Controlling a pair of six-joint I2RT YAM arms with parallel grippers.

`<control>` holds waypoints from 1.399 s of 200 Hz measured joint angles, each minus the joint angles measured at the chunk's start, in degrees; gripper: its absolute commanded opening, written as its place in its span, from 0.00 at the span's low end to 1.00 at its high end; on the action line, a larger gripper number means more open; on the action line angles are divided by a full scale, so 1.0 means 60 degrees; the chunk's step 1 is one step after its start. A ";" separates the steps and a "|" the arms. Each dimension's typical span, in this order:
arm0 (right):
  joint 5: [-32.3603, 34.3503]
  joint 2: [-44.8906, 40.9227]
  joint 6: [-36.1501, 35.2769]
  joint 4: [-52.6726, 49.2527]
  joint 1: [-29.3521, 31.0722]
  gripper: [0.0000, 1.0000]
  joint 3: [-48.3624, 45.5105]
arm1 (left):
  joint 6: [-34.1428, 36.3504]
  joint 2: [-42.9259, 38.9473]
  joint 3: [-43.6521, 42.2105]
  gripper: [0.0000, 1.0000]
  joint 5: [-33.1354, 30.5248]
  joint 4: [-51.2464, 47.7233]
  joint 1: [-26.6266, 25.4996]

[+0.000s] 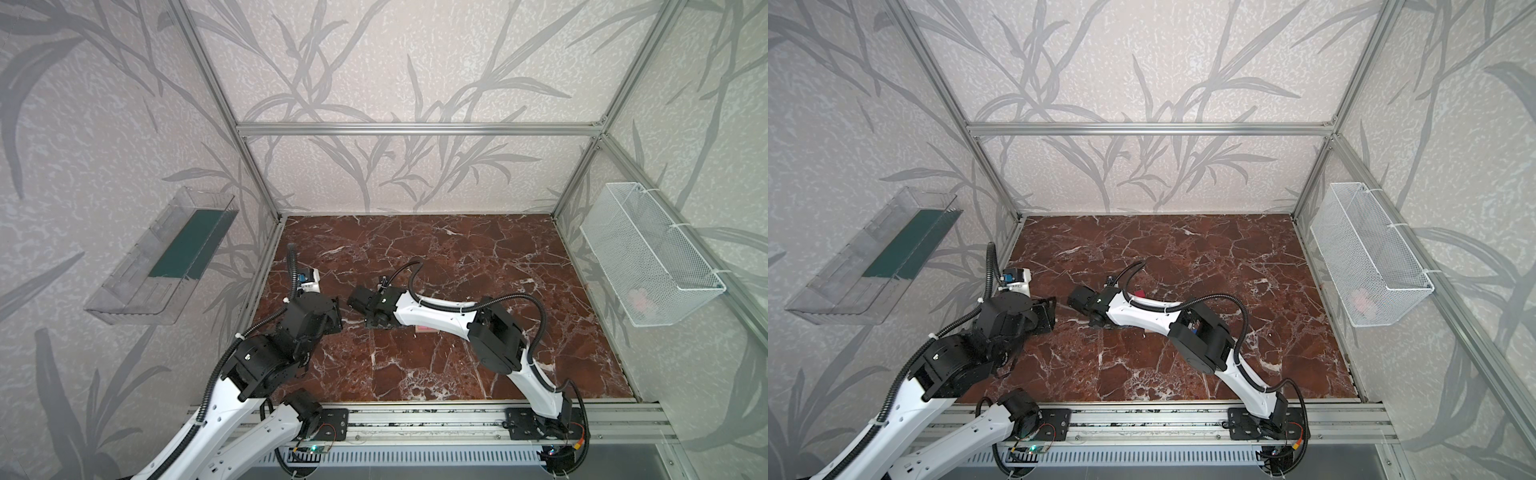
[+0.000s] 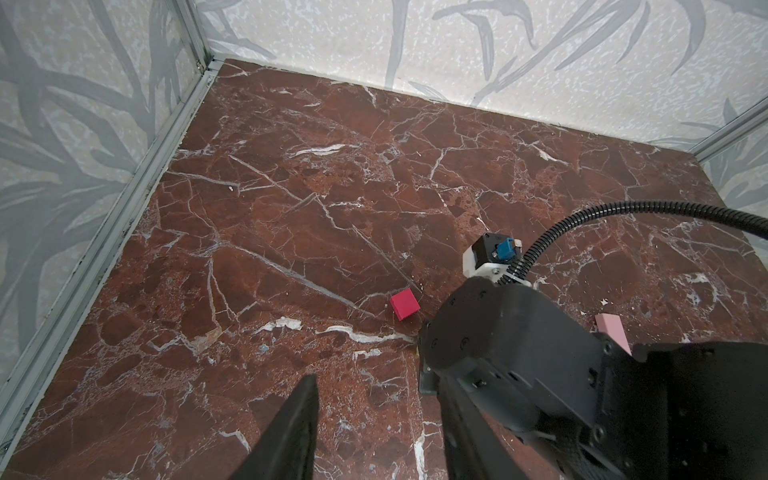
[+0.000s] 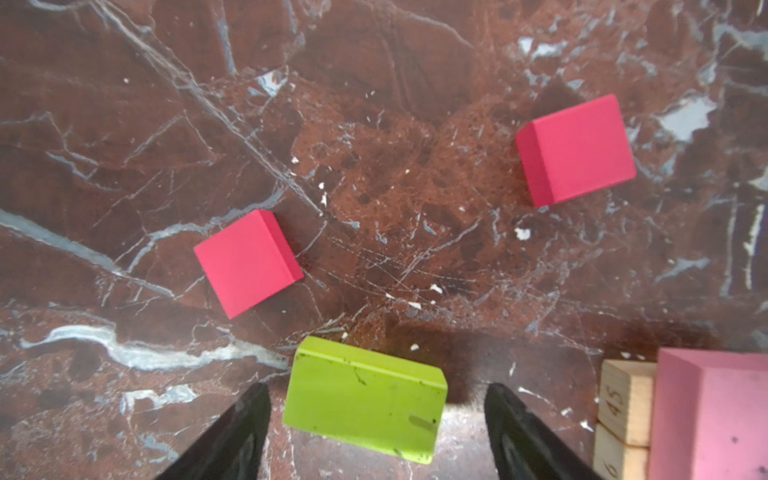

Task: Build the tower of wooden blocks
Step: 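Lower and close the right gripper on the lime-green block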

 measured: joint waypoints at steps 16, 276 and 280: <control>-0.0007 0.0098 0.0047 -0.0015 0.0000 0.82 0.0153 | 0.0007 0.0033 0.0000 0.46 0.0015 0.0000 0.0029; -0.0761 0.0441 0.0095 -0.0557 -0.0066 0.65 0.0313 | 0.0178 0.0007 -0.0004 0.47 0.0492 0.0076 0.0204; -0.0761 0.0441 0.0087 -0.0568 -0.0055 0.64 0.0313 | 0.0178 0.0004 -0.0004 0.47 0.0492 0.0076 0.0204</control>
